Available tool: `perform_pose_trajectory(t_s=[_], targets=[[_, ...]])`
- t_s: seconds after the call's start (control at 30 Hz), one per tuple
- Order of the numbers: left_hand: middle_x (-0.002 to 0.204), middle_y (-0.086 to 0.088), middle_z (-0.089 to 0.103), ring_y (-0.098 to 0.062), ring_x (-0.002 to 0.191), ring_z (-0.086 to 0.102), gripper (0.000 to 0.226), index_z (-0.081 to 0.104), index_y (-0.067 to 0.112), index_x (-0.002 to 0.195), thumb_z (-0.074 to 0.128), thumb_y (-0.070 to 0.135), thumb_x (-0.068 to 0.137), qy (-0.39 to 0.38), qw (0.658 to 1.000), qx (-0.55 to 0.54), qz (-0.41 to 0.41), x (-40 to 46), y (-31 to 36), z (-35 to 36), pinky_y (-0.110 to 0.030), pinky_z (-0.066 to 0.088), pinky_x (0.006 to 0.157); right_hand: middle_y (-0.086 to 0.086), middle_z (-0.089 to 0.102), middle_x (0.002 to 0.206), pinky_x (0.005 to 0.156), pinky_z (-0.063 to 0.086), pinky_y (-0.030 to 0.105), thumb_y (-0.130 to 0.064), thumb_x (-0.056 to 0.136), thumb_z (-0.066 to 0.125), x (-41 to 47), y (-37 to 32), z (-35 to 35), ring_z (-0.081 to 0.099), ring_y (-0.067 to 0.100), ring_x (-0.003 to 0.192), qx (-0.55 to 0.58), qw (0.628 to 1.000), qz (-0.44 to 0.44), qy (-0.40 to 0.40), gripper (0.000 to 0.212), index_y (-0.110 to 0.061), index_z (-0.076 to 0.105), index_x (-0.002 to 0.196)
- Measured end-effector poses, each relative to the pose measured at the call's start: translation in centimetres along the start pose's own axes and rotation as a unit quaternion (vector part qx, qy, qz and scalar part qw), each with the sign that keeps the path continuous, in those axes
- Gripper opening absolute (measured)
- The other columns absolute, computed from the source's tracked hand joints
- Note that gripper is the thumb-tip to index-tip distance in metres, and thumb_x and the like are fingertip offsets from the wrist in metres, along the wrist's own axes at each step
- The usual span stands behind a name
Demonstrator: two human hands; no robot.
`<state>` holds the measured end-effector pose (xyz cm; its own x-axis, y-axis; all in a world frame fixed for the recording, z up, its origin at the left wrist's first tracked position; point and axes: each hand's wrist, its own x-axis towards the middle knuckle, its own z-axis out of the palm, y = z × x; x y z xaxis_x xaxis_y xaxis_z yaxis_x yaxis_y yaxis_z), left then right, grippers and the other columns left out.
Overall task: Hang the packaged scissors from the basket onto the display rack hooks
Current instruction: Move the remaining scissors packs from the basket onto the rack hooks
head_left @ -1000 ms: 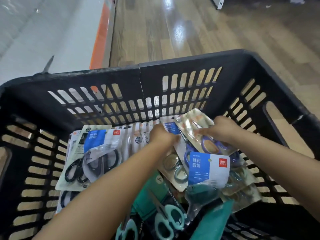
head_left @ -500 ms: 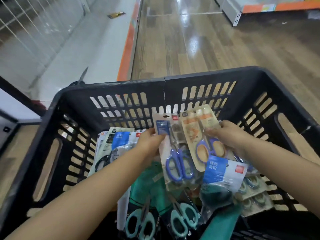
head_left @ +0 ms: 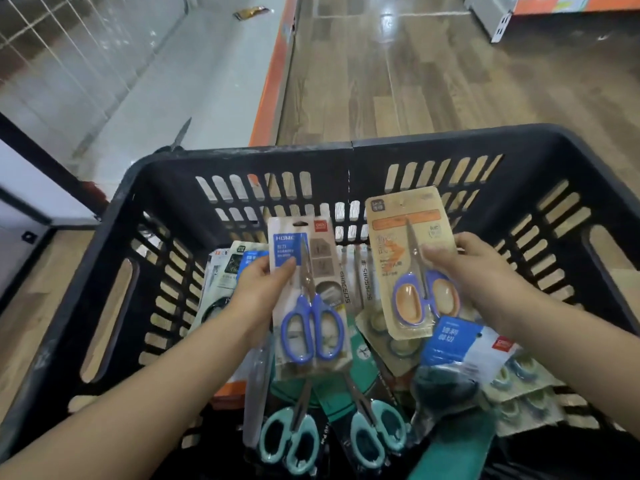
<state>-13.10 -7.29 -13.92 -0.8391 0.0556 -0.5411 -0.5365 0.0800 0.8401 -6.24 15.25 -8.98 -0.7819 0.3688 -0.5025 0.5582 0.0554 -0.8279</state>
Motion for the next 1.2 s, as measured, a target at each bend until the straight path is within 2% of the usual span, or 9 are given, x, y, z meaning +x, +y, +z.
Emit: perform_pose_trajectory(t_s=[0.2, 0.33, 0.47, 0.57, 0.63, 0.83, 0.97, 1.1, 1.2], targets=[[0.084, -0.004, 0.075, -0.021, 0.072, 0.071, 0.008, 0.065, 0.016, 0.095, 0.058, 0.019, 0.092, -0.008, 1.0, -0.002, -0.018, 0.3, -1.2, 0.8, -0.037, 0.057, 0.072, 0.004, 0.068, 0.102, 0.087, 0.052, 0.046, -0.027, 0.092, 0.058, 0.6, 1.7, 0.9, 0.065, 0.024, 0.094, 0.008, 0.999, 0.012, -0.033, 0.01, -0.022, 0.056, 0.101], [0.083, -0.003, 0.073, -0.015, 0.066, 0.07, 0.008, 0.064, 0.017, 0.094, 0.057, 0.019, 0.093, -0.014, 0.999, 0.044, -0.022, -0.5, -1.8, 1.3, -0.027, 0.055, 0.06, -0.009, 0.062, 0.082, 0.061, 0.044, 0.023, -0.024, 0.093, 0.055, 0.7, 2.2, 1.0, 0.058, 0.004, 0.07, -0.007, 1.0, 0.007, -0.005, 0.006, -0.026, 0.051, 0.088], [0.082, -0.001, 0.073, -0.012, 0.067, 0.07, 0.009, 0.064, 0.017, 0.093, 0.055, 0.019, 0.093, -0.013, 0.998, 0.05, -0.045, -1.5, 0.0, 1.8, -0.028, 0.058, 0.058, 0.013, 0.063, 0.098, 0.057, 0.05, 0.034, -0.022, 0.096, 0.051, -0.1, 1.0, 1.1, 0.06, 0.03, 0.07, 0.01, 1.0, 0.028, -0.007, 0.013, -0.012, 0.051, 0.104], [0.086, 0.0, 0.072, -0.012, 0.071, 0.071, 0.009, 0.063, 0.018, 0.094, 0.055, 0.022, 0.094, -0.016, 0.996, 0.072, -0.046, -2.5, 3.1, 2.0, -0.028, 0.058, 0.061, 0.021, 0.062, 0.109, 0.073, 0.053, 0.056, -0.024, 0.097, 0.049, -0.9, -1.4, 0.7, 0.058, 0.052, 0.092, 0.045, 0.996, 0.071, 0.014, 0.017, -0.012, 0.052, 0.108], [0.087, 0.0, 0.071, -0.01, 0.07, 0.07, 0.008, 0.062, 0.016, 0.095, 0.055, 0.02, 0.094, -0.01, 0.997, 0.066, -0.036, -3.3, 5.6, 1.7, -0.025, 0.057, 0.059, 0.015, 0.066, 0.1, 0.07, 0.054, 0.045, -0.027, 0.097, 0.049, -1.5, -3.8, 0.3, 0.06, 0.045, 0.083, 0.035, 0.997, 0.066, 0.028, 0.007, -0.022, 0.053, 0.095], [0.087, 0.0, 0.073, -0.014, 0.074, 0.071, 0.007, 0.063, 0.016, 0.092, 0.056, 0.017, 0.093, 0.032, 0.999, -0.005, -0.035, -8.2, 16.1, -1.3, -0.027, 0.055, 0.059, 0.027, 0.065, 0.09, 0.085, 0.049, 0.052, -0.032, 0.095, 0.051, -6.1, -14.5, -0.7, 0.056, 0.028, 0.075, 0.006, 0.998, 0.061, -0.006, 0.013, -0.021, 0.056, 0.099], [0.087, -0.001, 0.074, -0.012, 0.07, 0.071, 0.011, 0.066, 0.013, 0.093, 0.055, 0.015, 0.094, 0.049, 0.996, -0.068, -0.024, -13.4, 26.3, -4.1, -0.023, 0.054, 0.056, 0.003, 0.065, 0.069, 0.064, 0.048, 0.047, -0.032, 0.094, 0.053, -10.2, -25.5, -0.1, 0.053, 0.026, 0.074, 0.014, 0.999, 0.027, -0.044, 0.021, -0.013, 0.056, 0.103], [0.09, -0.006, 0.073, -0.021, 0.081, 0.069, 0.017, 0.068, 0.006, 0.099, 0.057, 0.019, 0.093, 0.089, 0.992, -0.092, 0.007, -19.7, 37.6, -7.6, -0.031, 0.058, 0.073, 0.004, 0.066, 0.076, 0.052, 0.042, 0.028, -0.035, 0.093, 0.054, -15.7, -37.6, 0.2, 0.055, 0.015, 0.054, 0.017, 0.995, -0.015, -0.094, 0.024, -0.013, 0.059, 0.101], [0.091, -0.012, 0.072, -0.026, 0.079, 0.068, 0.018, 0.066, 0.002, 0.1, 0.057, 0.016, 0.093, 0.122, 0.985, -0.117, 0.027, -25.0, 45.1, -9.9, -0.036, 0.056, 0.076, 0.002, 0.07, 0.085, 0.055, 0.041, 0.026, -0.041, 0.091, 0.055, -19.8, -46.0, 0.8, 0.059, 0.007, 0.055, 0.009, 0.984, -0.058, -0.166, 0.026, -0.019, 0.062, 0.103]])
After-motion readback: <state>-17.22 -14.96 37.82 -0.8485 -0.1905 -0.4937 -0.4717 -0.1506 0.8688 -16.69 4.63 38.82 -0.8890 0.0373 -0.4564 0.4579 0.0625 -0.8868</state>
